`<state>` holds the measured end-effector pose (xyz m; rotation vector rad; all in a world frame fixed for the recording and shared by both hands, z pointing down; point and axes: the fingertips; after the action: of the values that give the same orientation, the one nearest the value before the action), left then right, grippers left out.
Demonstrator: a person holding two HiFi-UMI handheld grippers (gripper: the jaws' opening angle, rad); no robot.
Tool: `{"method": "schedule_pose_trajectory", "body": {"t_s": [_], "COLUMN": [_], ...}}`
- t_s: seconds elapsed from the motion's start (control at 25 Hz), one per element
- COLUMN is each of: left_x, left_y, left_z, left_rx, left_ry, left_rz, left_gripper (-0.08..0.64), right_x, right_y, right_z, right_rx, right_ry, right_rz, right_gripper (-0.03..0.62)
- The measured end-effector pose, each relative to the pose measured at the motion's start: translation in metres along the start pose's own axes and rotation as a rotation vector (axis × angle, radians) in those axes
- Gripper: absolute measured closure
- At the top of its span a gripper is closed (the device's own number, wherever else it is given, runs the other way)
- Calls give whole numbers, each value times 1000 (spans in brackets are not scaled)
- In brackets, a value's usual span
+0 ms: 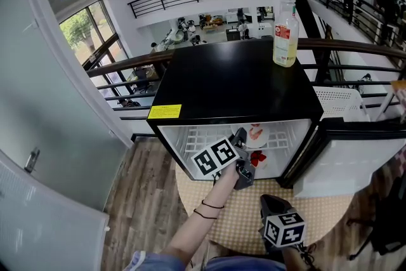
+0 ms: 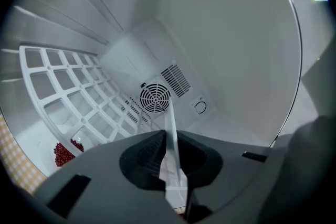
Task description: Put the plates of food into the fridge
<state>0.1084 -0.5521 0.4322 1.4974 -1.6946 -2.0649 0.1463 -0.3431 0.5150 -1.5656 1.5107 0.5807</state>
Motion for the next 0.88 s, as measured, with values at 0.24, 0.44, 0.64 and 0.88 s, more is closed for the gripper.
{"method": "schedule_pose_trajectory", "body": {"t_s": [0.24, 0.44, 0.64, 0.88], "left_x": [2, 1, -1, 1], "left_y": [-4, 4, 14, 23], "left_z": [-2, 0, 5, 10], "left_rx": [51, 154, 214, 281], "left_ry": [48, 158, 202, 284], "left_rz": [-127, -412, -462, -631], "left_gripper": [388, 305, 228, 156], "right_x": [-1, -4, -6, -8], "right_y": [0, 0, 0, 2], "right_z": [1, 4, 5, 5], "right_rx": [-6, -10, -16, -15], "right_ry": [2, 4, 7, 10], "right_rz": [1, 3, 4, 7], "right_gripper": [577, 577, 577, 577]}}
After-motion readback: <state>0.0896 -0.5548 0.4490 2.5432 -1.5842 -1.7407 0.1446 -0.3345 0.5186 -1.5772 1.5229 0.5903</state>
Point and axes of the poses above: the fingertips, and each gripper's own axes: z backward along the fingers, y to its left, x out of its top, and after that the axes turned 7 degrees about -x, right-handed
